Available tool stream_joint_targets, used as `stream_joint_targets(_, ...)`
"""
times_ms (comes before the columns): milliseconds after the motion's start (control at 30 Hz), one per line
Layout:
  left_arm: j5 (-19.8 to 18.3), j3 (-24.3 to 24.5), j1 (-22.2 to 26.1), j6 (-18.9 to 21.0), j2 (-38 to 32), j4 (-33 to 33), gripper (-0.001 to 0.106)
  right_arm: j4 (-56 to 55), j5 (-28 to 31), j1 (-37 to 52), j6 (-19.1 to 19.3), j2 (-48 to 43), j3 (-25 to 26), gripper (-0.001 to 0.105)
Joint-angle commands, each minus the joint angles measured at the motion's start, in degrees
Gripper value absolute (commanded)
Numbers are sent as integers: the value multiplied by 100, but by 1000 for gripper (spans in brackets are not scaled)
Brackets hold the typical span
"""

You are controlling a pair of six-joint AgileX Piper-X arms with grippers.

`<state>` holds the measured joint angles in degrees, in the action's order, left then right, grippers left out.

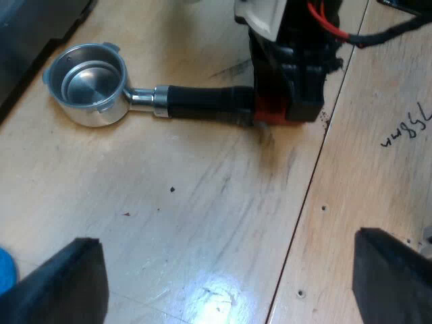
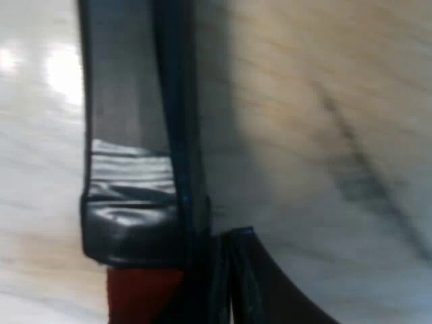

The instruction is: Put the handle in the coffee machine

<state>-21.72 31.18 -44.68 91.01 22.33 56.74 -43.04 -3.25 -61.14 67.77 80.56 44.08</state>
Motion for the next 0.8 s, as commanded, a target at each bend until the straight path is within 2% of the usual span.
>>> stream_joint_targets(33, 72, 0, -25, 68, 19, 36, 75, 354, -233, -184, -426, 127, -69, 0)
stream_joint_targets(133, 408, 0, -25, 65, 19, 283, 75, 872, -356, -350, -987, 167, -69, 0)
stream_joint_targets(200, 535, 0, -25, 65, 19, 399, 75, 1164, -394, -448, -1149, 231, -69, 0)
stream_joint_targets(233, 548, 0, -25, 65, 19, 414, 75, 1238, -398, -465, -1174, 247, -69, 0)
stream_joint_targets(433, 574, 39, -25, 65, 19, 607, 75, 2281, -527, -580, -1894, 653, -69, 0)
stream_joint_targets(533, 574, 227, -25, 65, 19, 745, 75, 2991, -604, -580, -2223, 903, -40, 0)
stream_joint_targets(600, 574, 332, -25, 65, 19, 776, 75, 3232, -604, -580, -2347, 1043, 56, 0)
stream_joint_targets(800, 664, 446, -25, 65, 19, 774, 75, 4040, -524, -580, -2350, 1473, 569, 0)
